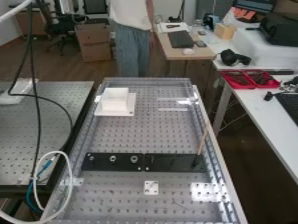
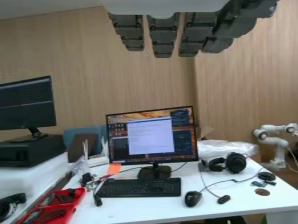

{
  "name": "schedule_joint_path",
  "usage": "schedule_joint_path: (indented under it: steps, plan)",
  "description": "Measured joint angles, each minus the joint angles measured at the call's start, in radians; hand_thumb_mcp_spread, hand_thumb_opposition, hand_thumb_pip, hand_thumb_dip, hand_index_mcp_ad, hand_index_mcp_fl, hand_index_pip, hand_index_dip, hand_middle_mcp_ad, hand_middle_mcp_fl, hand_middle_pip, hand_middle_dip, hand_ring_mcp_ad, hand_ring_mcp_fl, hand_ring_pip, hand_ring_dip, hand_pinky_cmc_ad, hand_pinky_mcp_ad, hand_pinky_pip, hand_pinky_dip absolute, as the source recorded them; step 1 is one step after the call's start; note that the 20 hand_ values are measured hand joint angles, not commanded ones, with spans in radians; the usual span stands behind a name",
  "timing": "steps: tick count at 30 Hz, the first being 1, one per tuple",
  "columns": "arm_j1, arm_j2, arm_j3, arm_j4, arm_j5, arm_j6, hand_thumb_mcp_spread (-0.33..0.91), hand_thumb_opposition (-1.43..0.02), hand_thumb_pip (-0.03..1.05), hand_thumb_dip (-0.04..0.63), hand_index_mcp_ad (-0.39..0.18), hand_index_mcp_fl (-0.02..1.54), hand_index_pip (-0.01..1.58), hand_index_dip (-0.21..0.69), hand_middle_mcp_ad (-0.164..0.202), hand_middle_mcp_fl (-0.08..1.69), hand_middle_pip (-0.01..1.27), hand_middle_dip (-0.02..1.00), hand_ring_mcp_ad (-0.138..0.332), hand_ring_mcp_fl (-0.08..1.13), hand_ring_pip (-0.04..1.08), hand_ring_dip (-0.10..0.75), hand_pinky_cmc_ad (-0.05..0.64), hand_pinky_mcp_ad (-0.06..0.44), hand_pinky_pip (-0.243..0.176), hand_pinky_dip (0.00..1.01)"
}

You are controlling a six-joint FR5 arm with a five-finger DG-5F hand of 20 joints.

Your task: Grab the bearing and place it in the white container

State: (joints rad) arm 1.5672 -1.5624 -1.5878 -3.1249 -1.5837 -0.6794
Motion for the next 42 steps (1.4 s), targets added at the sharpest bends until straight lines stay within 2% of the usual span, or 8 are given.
schedule_joint_path:
  steps: [5,7,10,13,16,20,30,42]
  plan:
    - [-0.001,0.001,-0.001,0.0,-0.002,0.002,0.02,-0.02,0.02,0.0,0.0,-0.01,0.02,0.016,0.075,0.01,0.03,0.02,0.068,0.01,0.01,0.016,0.031,0.024,-0.01,0.02]
    - [-0.001,0.002,-0.001,-0.002,-0.002,0.003,0.14,-0.21,0.14,0.014,0.0,0.0,0.04,0.044,0.075,0.01,0.09,0.03,0.072,0.01,0.01,0.016,0.051,0.042,-0.012,0.04]
    - [-0.002,0.003,-0.002,-0.002,-0.002,0.003,0.22,-0.4,0.17,0.019,0.0,-0.01,0.05,0.106,0.075,0.01,0.11,0.09,0.082,0.01,0.04,0.016,0.133,0.117,-0.028,0.11]
    - [-0.002,0.005,-0.003,-0.002,-0.002,0.004,0.25,-0.49,0.16,0.023,0.0,0.0,0.07,0.145,0.075,0.01,0.12,0.11,0.113,0.01,0.06,0.017,0.216,0.199,-0.045,0.15]
    - [-0.002,0.008,-0.006,0.0,-0.002,0.004,0.27,-0.55,0.16,0.023,0.0,-0.01,0.07,0.171,0.075,0.01,0.14,0.13,0.152,0.0,0.08,0.017,0.262,0.232,-0.054,0.16]
    - [-0.002,0.011,-0.012,0.004,-0.002,0.006,0.26,-0.57,0.16,0.023,0.0,0.0,0.09,0.199,0.075,0.01,0.14,0.14,0.152,0.0,0.09,0.019,0.314,0.265,-0.073,0.18]
    - [-0.003,0.026,-0.056,0.035,0.014,0.025,0.27,-0.6,0.17,0.021,0.0,0.0,0.09,0.202,0.075,0.01,0.16,0.15,0.173,0.0,0.08,0.026,0.354,0.279,-0.075,0.2]
    - [0.008,0.07,-0.278,0.222,0.157,0.028,0.29,-0.62,0.23,0.023,0.002,0.0,0.1,0.202,0.086,0.05,0.16,0.16,0.175,0.0,0.09,0.033,0.375,0.281,-0.091,0.21]
